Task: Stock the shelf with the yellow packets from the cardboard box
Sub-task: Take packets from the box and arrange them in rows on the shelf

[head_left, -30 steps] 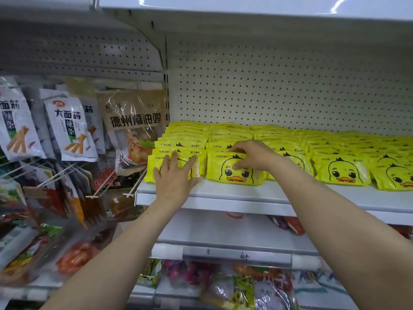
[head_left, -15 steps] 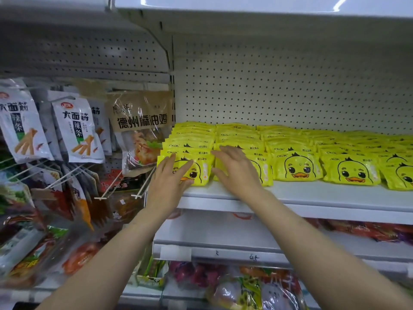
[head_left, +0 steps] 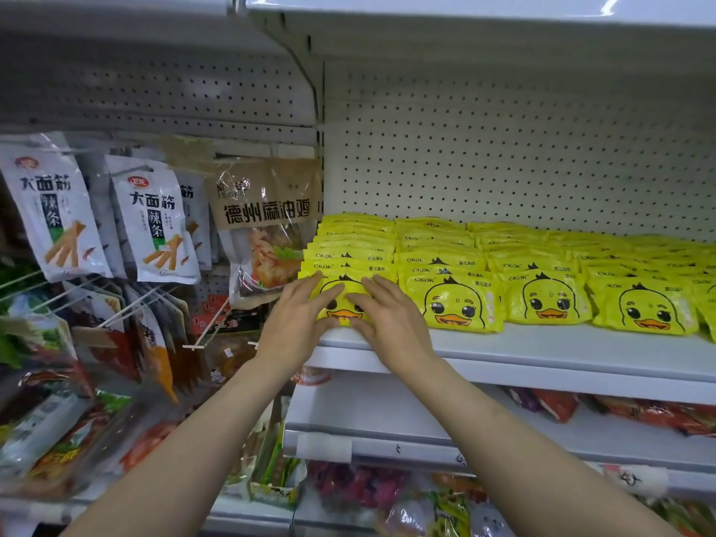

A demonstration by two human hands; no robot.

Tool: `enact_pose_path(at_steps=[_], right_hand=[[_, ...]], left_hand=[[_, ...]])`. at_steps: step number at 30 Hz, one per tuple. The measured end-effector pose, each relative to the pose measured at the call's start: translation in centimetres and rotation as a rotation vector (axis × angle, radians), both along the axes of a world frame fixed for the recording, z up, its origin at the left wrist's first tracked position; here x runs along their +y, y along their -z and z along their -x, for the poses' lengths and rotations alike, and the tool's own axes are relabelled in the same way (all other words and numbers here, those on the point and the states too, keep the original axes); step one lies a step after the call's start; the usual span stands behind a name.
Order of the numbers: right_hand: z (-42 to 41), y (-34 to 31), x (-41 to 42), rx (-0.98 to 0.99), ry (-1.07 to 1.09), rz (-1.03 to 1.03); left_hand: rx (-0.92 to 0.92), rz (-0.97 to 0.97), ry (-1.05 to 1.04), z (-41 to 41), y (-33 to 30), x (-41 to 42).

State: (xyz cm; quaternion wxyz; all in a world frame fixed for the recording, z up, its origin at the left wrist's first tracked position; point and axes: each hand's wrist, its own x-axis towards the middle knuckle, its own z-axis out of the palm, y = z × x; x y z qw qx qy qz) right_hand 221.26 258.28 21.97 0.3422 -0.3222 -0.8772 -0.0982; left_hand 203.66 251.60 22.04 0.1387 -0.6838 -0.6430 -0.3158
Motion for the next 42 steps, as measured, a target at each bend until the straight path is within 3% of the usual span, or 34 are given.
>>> enact_pose_path(at_steps=[17, 25, 42], right_hand=[[2.9, -1.3, 4.3, -0.021, 0.174, -0.016], [2.6, -0.6, 4.2, -0.011, 0.131, -0.007], [4.1, -1.8, 5.7, 0.008, 0.120, 0.110]], left_hand=[[0.030, -0.008, 0.090, 1.9, -1.2, 6.6], [0.078, -0.084, 0.119, 3.3, -0.2, 6.0], [0.111, -0.043, 0.112, 3.5, -1.6, 8.1]])
